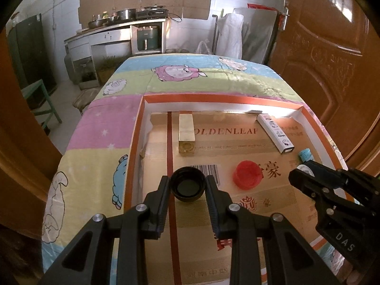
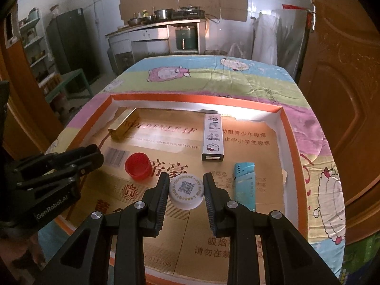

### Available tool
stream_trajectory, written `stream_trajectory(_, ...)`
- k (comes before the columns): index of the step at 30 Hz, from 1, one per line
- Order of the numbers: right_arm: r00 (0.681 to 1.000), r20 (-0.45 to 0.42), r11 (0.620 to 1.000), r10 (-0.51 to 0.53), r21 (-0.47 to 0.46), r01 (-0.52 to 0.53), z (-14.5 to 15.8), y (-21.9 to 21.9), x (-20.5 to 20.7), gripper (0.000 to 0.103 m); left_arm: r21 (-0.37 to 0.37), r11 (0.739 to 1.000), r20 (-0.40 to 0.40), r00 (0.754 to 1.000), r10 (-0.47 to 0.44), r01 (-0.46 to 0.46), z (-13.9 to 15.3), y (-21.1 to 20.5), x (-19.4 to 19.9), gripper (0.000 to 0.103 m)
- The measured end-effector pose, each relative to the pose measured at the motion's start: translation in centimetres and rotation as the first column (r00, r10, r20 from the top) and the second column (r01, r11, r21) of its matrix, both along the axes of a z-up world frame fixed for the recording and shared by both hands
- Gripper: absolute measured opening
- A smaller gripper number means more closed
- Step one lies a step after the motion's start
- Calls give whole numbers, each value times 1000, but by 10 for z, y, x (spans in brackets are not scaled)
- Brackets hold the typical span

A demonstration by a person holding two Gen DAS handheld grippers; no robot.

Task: Organize rigid objects
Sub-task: 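Open the left tool to release the black cap while the right tool releases the white cap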

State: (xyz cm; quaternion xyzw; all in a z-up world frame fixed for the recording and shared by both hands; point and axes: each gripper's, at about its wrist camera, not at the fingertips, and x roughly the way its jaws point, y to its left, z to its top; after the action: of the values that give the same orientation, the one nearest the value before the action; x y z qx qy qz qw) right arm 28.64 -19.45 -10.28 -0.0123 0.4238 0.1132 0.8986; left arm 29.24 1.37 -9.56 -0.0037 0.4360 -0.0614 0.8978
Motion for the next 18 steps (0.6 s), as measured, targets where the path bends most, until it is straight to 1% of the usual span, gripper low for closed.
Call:
stream_trajectory(7,1000,-16,1000,-1,-30,0,-9,3,4,30,9,1000,-25,1000,-1,1,-10,-1,2,30)
stream_trajectory(18,999,-47,998,-17,-55,14,-23,2,10,30,20,1000,-21,1000,-12,12,-13,-1,-2,30)
